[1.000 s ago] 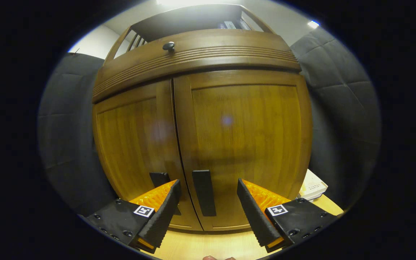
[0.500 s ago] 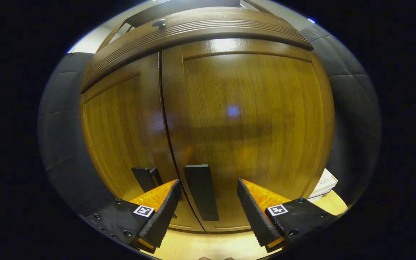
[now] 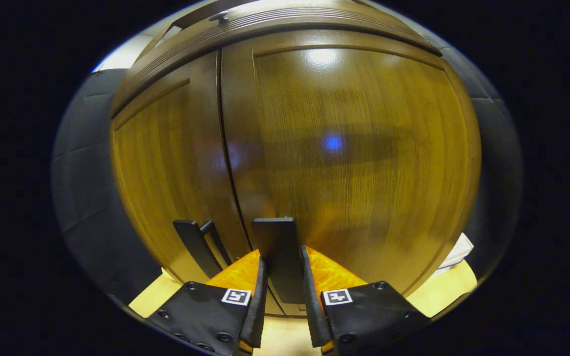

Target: Open the right door of the double-door shoe cabinet with the right hand, and open the left door with the left hand.

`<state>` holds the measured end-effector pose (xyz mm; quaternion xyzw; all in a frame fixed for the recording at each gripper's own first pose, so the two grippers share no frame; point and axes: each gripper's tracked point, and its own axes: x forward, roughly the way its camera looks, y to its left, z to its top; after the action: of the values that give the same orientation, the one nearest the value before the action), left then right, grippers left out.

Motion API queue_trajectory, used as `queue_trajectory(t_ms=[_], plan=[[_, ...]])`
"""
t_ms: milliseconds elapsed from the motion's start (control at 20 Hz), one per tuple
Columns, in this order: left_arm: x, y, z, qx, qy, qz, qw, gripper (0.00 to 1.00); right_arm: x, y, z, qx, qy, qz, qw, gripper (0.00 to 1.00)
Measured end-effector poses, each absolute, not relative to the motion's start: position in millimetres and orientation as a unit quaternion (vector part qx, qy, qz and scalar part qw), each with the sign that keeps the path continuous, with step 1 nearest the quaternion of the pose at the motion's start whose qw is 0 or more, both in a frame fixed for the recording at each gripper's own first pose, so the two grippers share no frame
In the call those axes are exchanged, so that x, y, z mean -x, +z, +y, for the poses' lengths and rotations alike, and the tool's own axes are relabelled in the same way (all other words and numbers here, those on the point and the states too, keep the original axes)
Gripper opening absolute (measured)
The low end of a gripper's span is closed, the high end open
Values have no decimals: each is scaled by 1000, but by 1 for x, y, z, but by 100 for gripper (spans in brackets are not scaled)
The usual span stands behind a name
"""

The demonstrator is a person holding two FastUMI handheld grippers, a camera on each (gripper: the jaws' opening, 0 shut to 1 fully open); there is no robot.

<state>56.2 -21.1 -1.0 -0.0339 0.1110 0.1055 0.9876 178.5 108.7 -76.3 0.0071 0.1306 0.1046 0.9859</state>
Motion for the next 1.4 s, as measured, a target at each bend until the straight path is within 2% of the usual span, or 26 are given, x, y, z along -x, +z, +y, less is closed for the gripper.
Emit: queue_trajectory(t_ms=[100,150,200,250,350,550,600,650,750,950,1050,1200,1400], plan=[[-53,0,-22,30,107,110,988,100,-180,-77,109,-3,108,129,986,31],[-51,0,-21,28,108,109,988,100,-181,-78,109,4,116,127,985,30],[-51,1,-20,26,109,109,988,100,-179,-76,109,8,127,127,984,19],[-48,1,-19,26,108,108,988,100,-177,-76,109,5,136,131,982,19],[-42,0,-18,25,107,107,988,100,-176,-75,110,12,149,143,978,9],[-27,-2,-12,27,102,100,989,100,-177,-69,108,25,135,145,980,9],[-23,-3,-10,27,100,98,990,100,-176,-70,109,23,132,146,980,5],[-20,-3,-10,27,96,96,990,100,-177,-71,108,21,131,148,980,12],[-20,-9,-9,26,85,96,991,100,-176,-72,107,22,127,153,980,12],[-24,-26,-2,28,62,101,993,100,-176,-70,107,28,116,162,980,5],[-25,-30,-4,31,49,105,993,98,-176,-69,107,28,114,169,979,5],[-30,-30,-7,33,27,107,993,100,-178,-73,109,33,121,164,978,5],[-46,-23,-22,20,27,101,994,100,-177,-71,109,26,142,156,977,9]])
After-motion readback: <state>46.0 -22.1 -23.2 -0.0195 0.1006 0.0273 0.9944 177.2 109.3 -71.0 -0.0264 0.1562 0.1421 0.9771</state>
